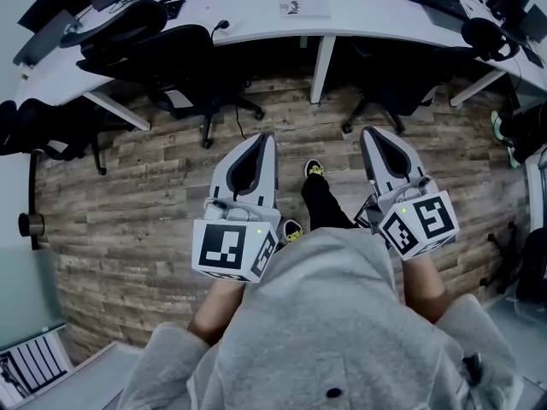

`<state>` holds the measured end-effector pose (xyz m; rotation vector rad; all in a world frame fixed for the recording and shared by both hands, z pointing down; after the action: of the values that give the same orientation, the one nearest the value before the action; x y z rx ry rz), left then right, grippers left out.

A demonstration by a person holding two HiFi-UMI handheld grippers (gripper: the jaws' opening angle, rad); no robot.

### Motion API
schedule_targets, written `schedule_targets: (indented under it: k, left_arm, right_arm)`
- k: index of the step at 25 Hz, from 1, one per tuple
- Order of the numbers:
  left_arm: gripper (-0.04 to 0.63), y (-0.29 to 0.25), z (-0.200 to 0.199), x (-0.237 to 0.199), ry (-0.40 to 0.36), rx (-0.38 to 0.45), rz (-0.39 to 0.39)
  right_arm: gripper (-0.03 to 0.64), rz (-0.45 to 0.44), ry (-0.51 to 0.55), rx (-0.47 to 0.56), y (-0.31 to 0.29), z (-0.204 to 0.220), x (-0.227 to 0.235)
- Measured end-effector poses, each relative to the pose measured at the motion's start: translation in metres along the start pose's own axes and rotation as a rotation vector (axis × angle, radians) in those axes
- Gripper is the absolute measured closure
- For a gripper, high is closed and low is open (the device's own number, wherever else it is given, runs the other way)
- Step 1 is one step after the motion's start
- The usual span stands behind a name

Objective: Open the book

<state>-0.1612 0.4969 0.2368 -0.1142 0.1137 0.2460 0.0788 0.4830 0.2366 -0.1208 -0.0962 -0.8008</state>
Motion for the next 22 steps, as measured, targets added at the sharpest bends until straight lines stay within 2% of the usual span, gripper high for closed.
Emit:
schedule_targets:
  k: [9,22]
  left_arm:
    - [0.586,-0.019,0.003,0.009,-0.03,-0.002,0.008]
    - [0.586,-0.067,0.005,0.003,-0.025,-0.026,-0.006]
  right_arm:
    - [0.591,0.026,-0.006,0.01,0.001,0.002,0.025]
    - [0.591,0.022,-0.029,-0.005,-0.026,0.006,0.064]
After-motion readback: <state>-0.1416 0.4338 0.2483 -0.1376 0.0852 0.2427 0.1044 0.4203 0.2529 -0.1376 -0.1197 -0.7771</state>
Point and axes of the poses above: the fingertips, and each gripper's own axes: y backward along the fingers, x to its right, z out of its underside, the point moved 9 cm from there along y, backward along the fingers, and after that the axes turned 14 degrees about -z, right-handed, at the moved point
